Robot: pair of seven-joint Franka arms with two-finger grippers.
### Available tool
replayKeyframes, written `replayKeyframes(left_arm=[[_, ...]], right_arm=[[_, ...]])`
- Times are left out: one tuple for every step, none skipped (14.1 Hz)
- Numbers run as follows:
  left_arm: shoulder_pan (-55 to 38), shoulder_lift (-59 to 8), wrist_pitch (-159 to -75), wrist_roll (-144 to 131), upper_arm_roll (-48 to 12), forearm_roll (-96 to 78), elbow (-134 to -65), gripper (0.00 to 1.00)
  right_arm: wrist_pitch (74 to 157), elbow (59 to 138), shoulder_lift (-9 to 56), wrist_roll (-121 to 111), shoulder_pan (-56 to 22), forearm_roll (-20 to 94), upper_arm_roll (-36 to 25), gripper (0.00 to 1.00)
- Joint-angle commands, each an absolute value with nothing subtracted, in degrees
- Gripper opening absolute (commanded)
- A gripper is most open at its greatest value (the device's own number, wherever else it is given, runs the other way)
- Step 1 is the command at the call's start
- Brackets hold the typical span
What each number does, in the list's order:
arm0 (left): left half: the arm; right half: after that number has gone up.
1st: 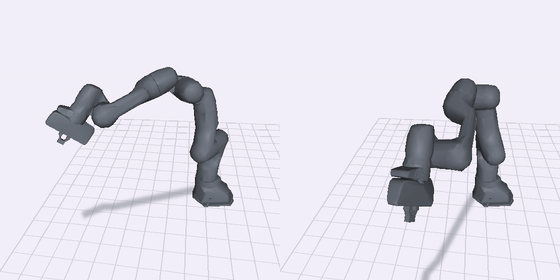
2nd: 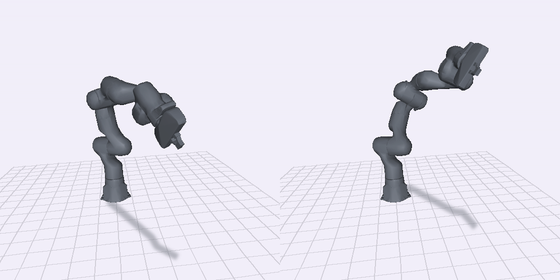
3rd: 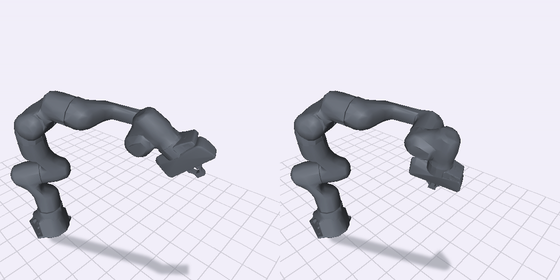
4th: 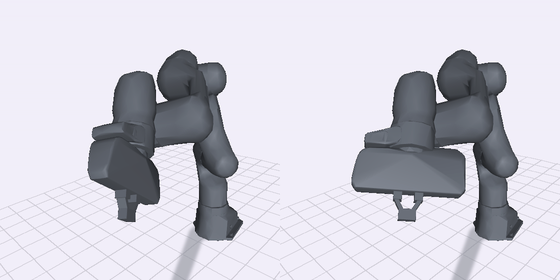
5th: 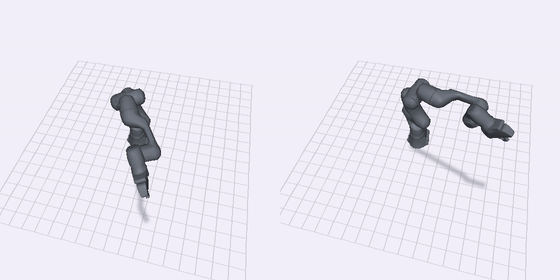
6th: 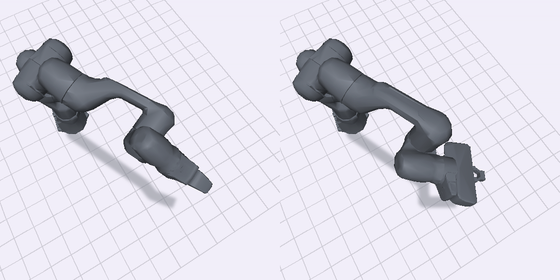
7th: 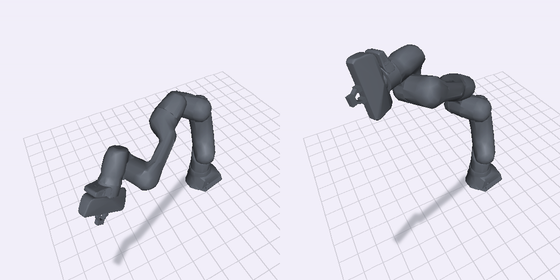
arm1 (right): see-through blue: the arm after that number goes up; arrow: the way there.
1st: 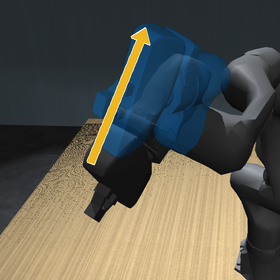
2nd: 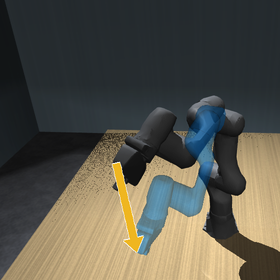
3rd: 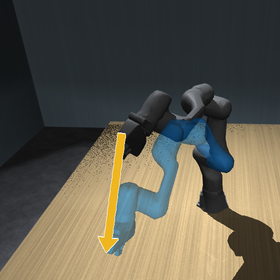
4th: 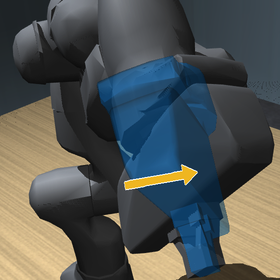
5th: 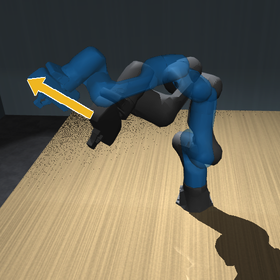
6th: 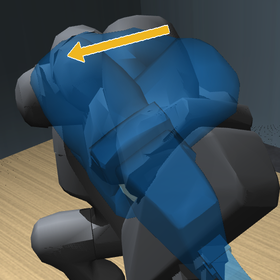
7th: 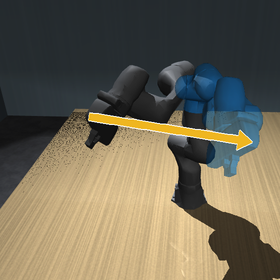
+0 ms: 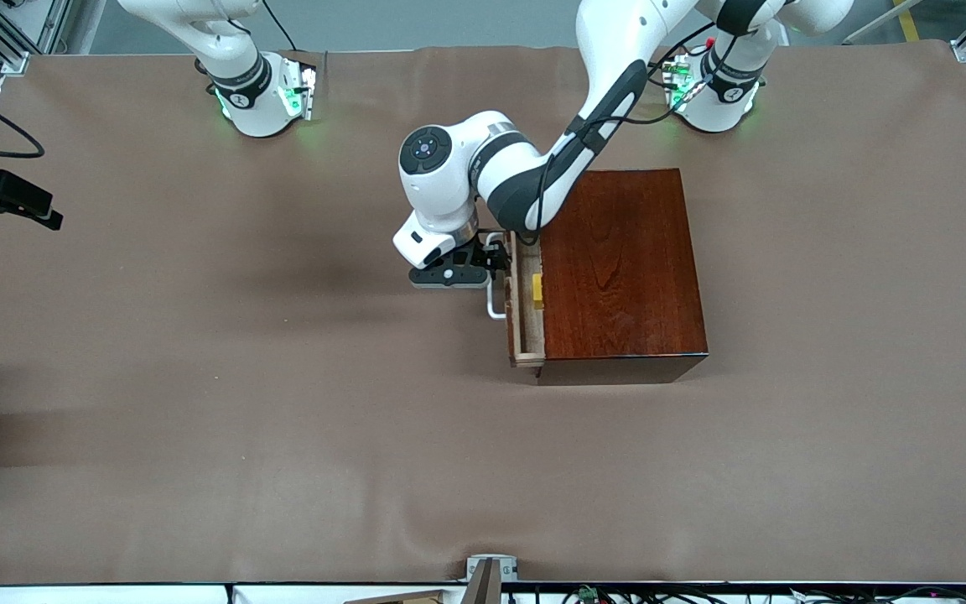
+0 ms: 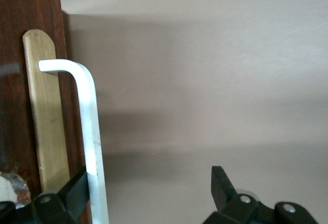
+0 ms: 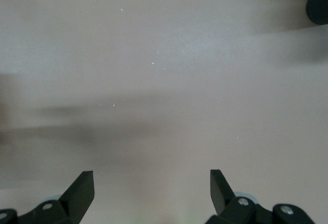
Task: Open drawer, take yellow block, close drawer
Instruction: 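Pull the drawer open by its handle with the left gripper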
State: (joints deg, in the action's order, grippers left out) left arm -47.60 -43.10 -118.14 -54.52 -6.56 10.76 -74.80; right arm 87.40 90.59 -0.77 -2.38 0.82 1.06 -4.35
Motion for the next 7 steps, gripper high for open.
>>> replayKeyframes(left_arm=[[-48.60, -46.84, -126.47, -54.84, -7.03, 7.12, -71.02, 1.00], [-48.60, -46.85, -127.17, -54.84, -7.03, 7.03, -71.02, 1.00], [-48.60, -46.93, -127.87, -54.84, -7.03, 7.03, -71.02, 1.00], [-48.60, -46.93, -128.05, -54.84, -7.03, 7.03, -71.02, 1.00], [-48.60, -47.02, -128.23, -54.84, -7.03, 7.03, -71.02, 1.00], [-48.60, -47.11, -129.02, -54.84, -7.12, 6.94, -71.02, 1.00], [-48.60, -47.28, -129.63, -54.84, -7.12, 6.94, -71.02, 1.00]], right_arm=[[86.92, 89.91, -0.70, -2.02, 1.32, 1.49, -3.96, 1.00], [86.92, 89.91, -0.70, -2.02, 1.14, 1.49, -3.96, 1.00], [86.92, 89.91, -0.70, -1.93, 1.23, 1.49, -3.96, 1.00], [87.01, 89.91, -0.62, -1.59, 1.49, 1.84, -3.87, 1.00], [87.36, 89.83, -0.09, -1.50, 1.49, 2.19, -3.87, 1.00], [87.62, 89.65, 0.61, -1.15, 1.41, 3.76, -3.87, 1.00], [87.71, 89.21, 1.92, -1.14, 1.15, 5.26, -3.87, 1.00]])
